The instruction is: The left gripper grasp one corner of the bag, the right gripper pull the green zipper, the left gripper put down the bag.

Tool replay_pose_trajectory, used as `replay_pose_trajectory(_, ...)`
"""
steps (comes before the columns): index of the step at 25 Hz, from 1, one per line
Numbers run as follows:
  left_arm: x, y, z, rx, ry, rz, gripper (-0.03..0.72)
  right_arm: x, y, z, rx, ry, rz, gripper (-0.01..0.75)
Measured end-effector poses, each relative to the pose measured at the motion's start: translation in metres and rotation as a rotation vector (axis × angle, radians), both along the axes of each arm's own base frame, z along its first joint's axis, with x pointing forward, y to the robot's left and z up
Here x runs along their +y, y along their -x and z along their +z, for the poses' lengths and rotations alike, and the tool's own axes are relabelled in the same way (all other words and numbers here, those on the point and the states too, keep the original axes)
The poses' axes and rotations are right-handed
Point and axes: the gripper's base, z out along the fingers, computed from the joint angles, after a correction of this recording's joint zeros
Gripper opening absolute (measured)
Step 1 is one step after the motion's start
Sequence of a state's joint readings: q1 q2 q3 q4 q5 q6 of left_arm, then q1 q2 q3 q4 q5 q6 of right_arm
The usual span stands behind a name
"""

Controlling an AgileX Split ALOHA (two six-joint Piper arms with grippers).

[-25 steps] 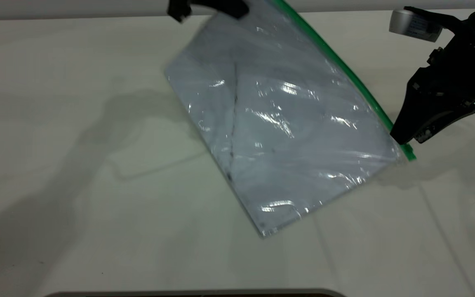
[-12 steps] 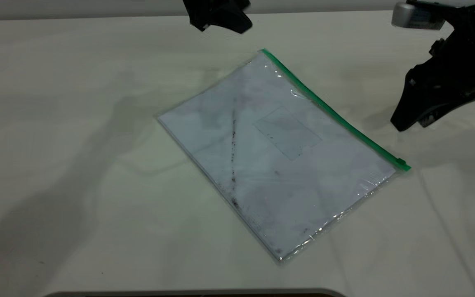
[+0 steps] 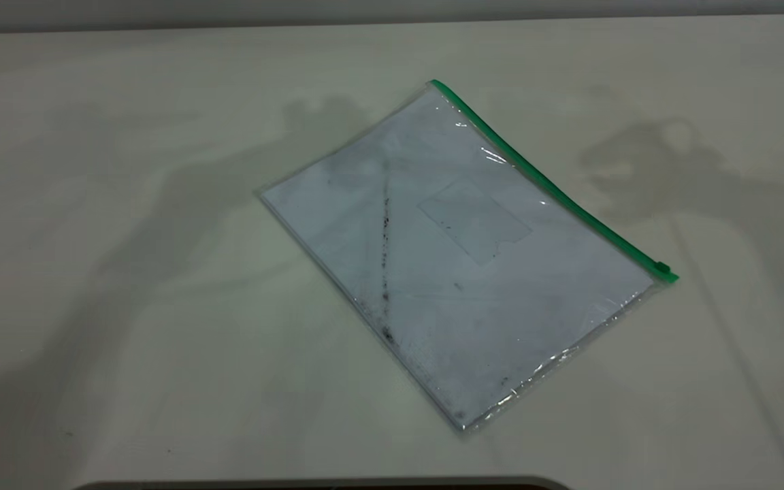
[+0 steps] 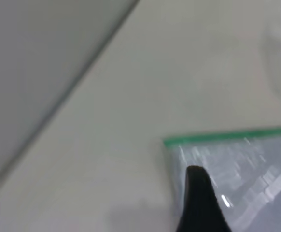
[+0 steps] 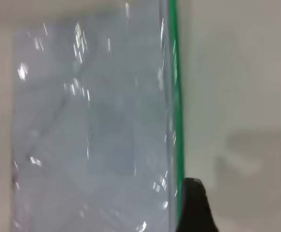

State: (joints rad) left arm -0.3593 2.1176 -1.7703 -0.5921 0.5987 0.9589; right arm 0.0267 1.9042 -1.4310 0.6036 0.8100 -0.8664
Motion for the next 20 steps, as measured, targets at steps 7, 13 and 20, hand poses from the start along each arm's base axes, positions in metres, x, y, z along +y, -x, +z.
replay_pose_trajectory(7, 0.043, 0.034, 0.059, 0.146, -0.212, 0.352, 0.550, -0.003, 0.042, 0.113, -0.198, -0.003, -0.035, 0.551)
replay_pose_trajectory(13, 0.081, 0.078, 0.133, 0.093, -0.259, 0.646, 0.550, -0.006, 0.116, 0.195, -0.374, -0.012, -0.067, 0.551)
replay_pose_trajectory(20, 0.116, 0.140, 0.202, -0.015, -0.257, 0.768, 0.550, -0.007, 0.201, 0.248, -0.500, -0.057, -0.080, 0.551)
